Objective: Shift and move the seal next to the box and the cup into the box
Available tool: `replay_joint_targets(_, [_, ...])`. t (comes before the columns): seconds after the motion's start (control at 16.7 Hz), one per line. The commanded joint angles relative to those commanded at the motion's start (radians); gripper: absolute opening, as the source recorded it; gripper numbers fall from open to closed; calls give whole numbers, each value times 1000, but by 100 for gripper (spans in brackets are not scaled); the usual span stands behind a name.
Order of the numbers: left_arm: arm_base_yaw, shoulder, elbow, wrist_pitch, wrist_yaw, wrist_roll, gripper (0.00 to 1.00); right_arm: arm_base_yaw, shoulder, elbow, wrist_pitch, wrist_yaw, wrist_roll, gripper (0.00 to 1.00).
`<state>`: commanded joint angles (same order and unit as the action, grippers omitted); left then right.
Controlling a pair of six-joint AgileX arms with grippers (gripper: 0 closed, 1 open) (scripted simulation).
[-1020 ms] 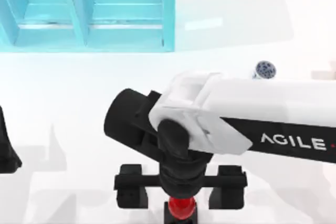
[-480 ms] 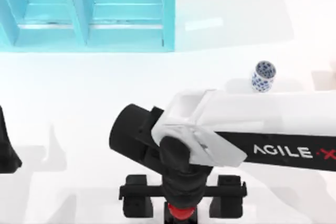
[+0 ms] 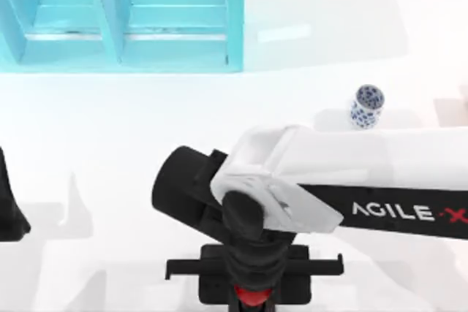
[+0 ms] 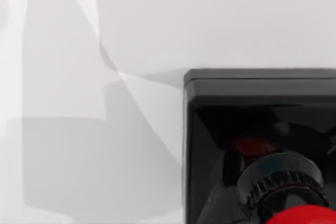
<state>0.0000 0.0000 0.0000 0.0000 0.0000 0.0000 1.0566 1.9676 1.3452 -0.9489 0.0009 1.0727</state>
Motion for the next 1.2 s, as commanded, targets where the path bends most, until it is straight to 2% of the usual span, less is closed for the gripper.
replay_joint_targets(0.18, [0, 0, 0, 0, 0, 0, 100, 0, 0, 0, 0, 0, 0, 2])
replay_joint_targets(0.24, [0, 0, 0, 0, 0, 0, 100, 0, 0, 0, 0, 0, 0, 0])
replay_joint_targets(0.84, [0, 0, 0, 0, 0, 0, 100, -10, -18, -4, -15, 0, -9, 0])
replay_joint_targets(1.2, [0, 0, 0, 0, 0, 0, 100, -119, -278, -49, -217, -1, -119, 0])
